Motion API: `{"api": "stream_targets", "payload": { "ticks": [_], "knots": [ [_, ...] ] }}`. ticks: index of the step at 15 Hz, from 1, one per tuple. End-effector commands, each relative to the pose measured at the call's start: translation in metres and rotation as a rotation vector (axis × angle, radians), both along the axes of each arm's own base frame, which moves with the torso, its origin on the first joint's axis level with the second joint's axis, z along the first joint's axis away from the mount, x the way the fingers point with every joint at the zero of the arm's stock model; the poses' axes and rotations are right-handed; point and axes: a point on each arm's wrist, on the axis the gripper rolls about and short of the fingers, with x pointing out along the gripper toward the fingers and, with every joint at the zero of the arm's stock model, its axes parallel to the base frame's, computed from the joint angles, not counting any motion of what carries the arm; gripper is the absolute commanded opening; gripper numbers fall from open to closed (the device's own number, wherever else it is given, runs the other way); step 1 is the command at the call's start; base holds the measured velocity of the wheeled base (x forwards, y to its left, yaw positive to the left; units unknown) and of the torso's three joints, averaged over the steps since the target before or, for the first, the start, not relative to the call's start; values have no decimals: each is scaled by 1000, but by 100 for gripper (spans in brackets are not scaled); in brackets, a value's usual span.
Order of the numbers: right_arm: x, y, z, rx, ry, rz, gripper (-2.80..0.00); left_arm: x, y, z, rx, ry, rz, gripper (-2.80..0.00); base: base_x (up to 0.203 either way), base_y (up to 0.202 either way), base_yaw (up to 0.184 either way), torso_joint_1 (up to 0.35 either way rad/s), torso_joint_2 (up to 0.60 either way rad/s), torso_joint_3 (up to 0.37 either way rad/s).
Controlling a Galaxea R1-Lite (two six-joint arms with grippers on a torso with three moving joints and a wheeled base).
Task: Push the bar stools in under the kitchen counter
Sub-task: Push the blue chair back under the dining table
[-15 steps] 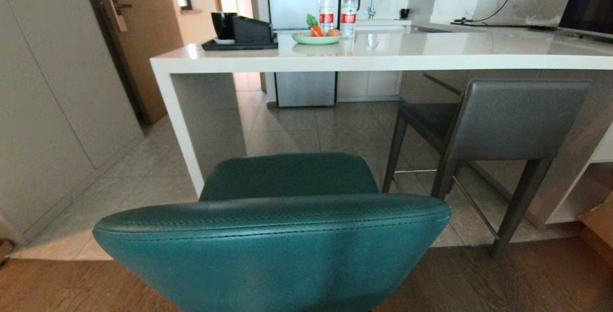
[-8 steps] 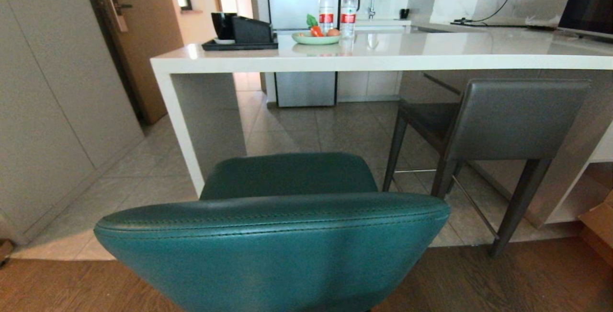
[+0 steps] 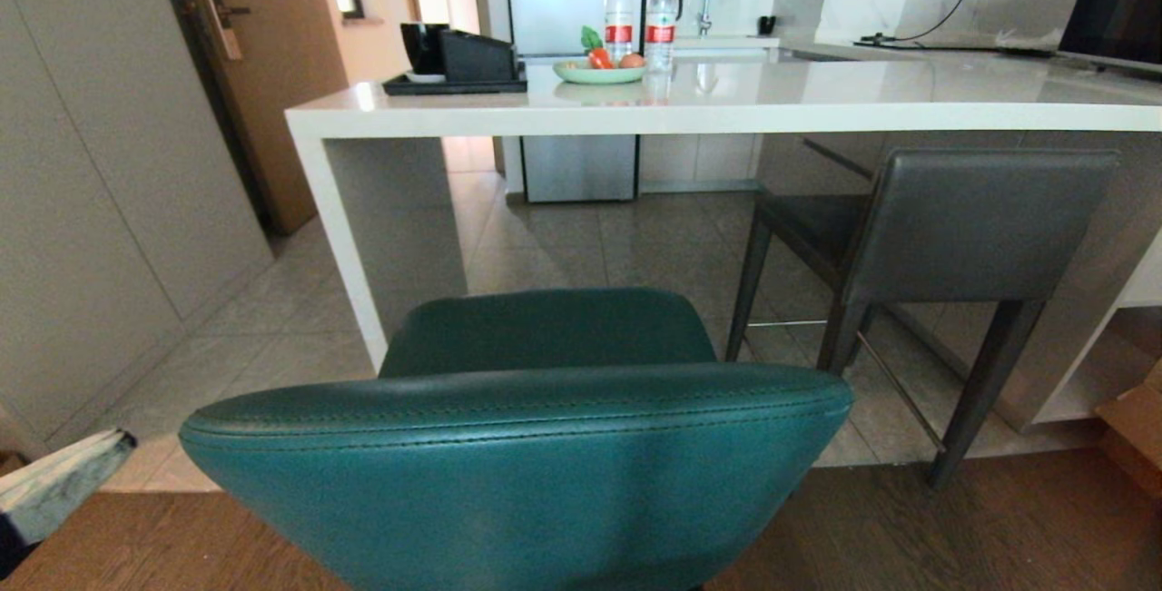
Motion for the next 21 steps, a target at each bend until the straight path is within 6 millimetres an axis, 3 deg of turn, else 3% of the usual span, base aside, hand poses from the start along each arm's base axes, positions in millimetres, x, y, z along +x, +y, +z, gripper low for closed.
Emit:
{"api": "stream_targets", "payload": {
  "ticks": [1, 4, 7, 11, 18, 21],
  "knots": [
    [35, 1, -2, 0, 119, 23, -280, 39, -3, -18, 4, 150, -20, -280, 0, 0, 0, 0, 0, 0],
    [73, 13, -4, -23, 140, 127, -280, 67, -5, -34, 8, 169, -25, -280, 0, 0, 0, 0, 0, 0],
    [96, 41, -11, -94, 144, 183, -280, 84, -2, -42, 7, 143, 4, -280, 0, 0, 0, 0, 0, 0],
    [108, 80, -10, -94, 64, 171, -280, 80, -4, -41, 8, 126, -5, -280, 0, 0, 0, 0, 0, 0],
    [141, 110, -25, -127, 118, 202, -280, 74, -10, -45, 1, 139, -44, -280, 0, 0, 0, 0, 0, 0],
    [141, 123, -28, -121, 95, 244, -280, 77, -10, -47, -8, 162, -45, -280, 0, 0, 0, 0, 0, 0]
  ]
}}
